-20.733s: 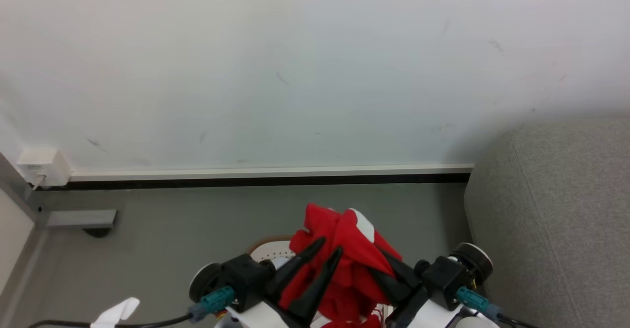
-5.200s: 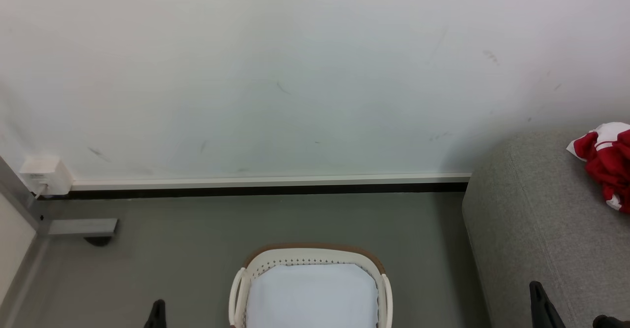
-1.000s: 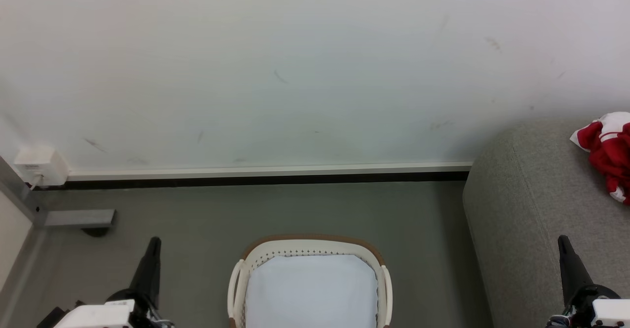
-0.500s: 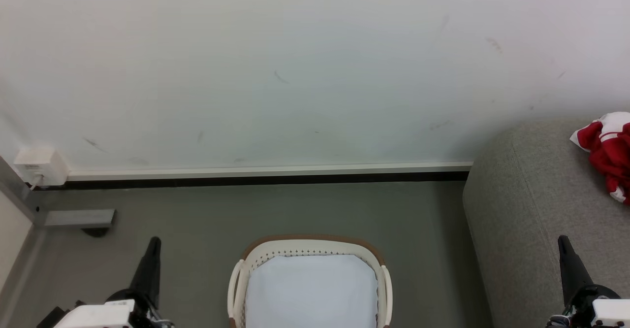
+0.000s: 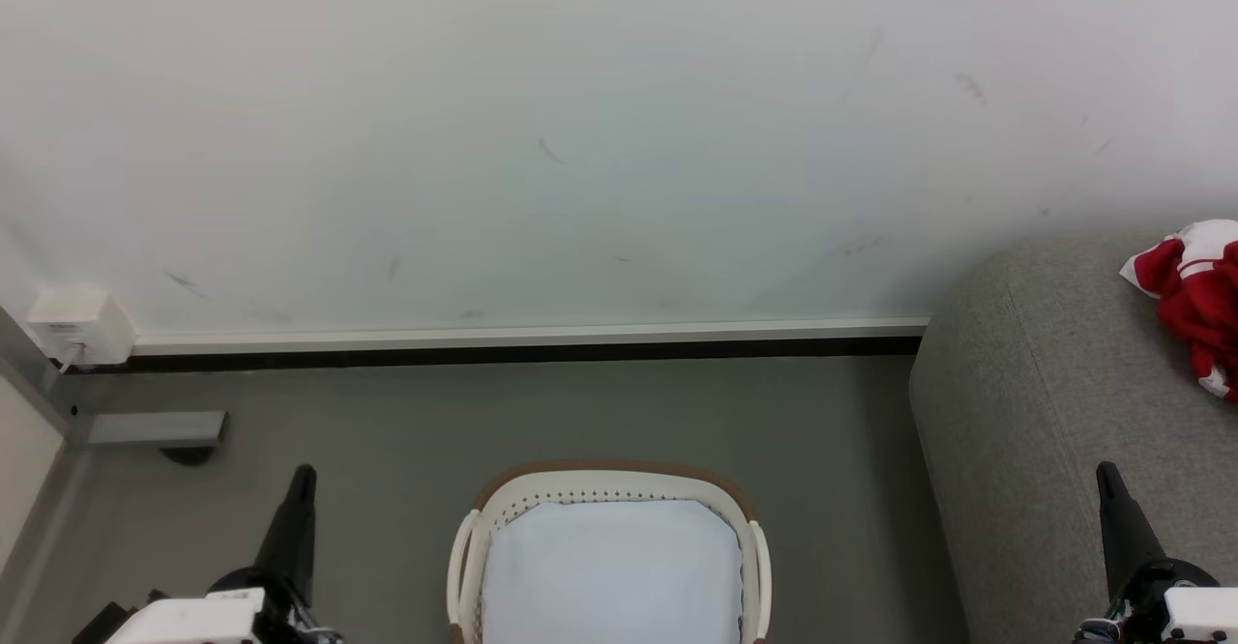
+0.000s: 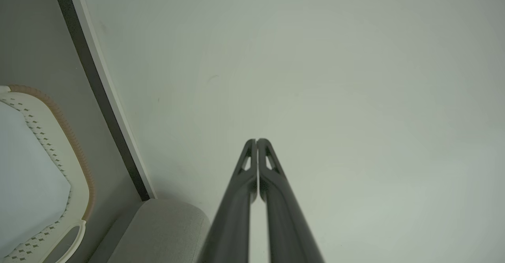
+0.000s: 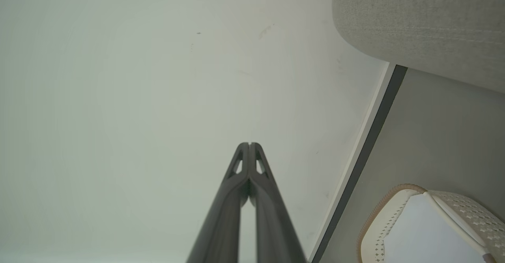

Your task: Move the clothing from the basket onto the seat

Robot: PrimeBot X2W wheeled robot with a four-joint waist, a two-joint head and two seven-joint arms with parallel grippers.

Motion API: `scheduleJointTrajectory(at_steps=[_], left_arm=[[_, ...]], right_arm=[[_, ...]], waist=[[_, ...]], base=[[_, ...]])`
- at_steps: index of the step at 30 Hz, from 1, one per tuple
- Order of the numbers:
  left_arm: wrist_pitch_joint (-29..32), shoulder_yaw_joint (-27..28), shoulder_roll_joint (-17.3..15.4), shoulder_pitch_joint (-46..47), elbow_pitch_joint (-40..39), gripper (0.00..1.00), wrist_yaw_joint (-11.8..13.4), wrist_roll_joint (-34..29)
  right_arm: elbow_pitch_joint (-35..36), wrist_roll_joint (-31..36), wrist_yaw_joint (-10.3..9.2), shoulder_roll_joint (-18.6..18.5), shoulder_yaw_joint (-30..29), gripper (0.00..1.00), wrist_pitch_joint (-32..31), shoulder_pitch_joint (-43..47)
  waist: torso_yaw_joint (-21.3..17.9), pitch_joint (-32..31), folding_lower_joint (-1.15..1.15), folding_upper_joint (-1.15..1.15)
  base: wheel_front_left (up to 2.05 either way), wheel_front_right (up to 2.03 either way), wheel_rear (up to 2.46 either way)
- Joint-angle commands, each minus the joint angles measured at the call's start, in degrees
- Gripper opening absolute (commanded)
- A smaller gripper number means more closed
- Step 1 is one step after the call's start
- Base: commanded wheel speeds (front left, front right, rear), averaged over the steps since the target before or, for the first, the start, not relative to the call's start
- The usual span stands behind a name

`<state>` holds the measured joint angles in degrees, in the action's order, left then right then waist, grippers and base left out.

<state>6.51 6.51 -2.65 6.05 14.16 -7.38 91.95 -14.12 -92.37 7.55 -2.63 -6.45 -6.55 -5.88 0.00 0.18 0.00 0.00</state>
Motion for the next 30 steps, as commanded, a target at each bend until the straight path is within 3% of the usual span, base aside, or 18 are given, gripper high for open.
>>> scheduleJointTrajectory(at_steps=[1,30], left_arm=[[0.3,0.1,-0.4,0.5,-0.2,0.00,-0.2,0.8],[0.3,0.1,-0.4,0.5,-0.2,0.00,-0.2,0.8]], right_arm=[[0.2,-0.1,-0.12,-0.5,-0.2,0.00,-0.2,-0.7],[0.2,-0.1,-0.12,-0.5,-0.2,0.00,-0.2,-0.7]], waist=[[0.0,0.0,0.00,0.00],[0.0,0.0,0.00,0.00]], base=[[0.00,0.00,0.00],[0.00,0.00,0.00]])
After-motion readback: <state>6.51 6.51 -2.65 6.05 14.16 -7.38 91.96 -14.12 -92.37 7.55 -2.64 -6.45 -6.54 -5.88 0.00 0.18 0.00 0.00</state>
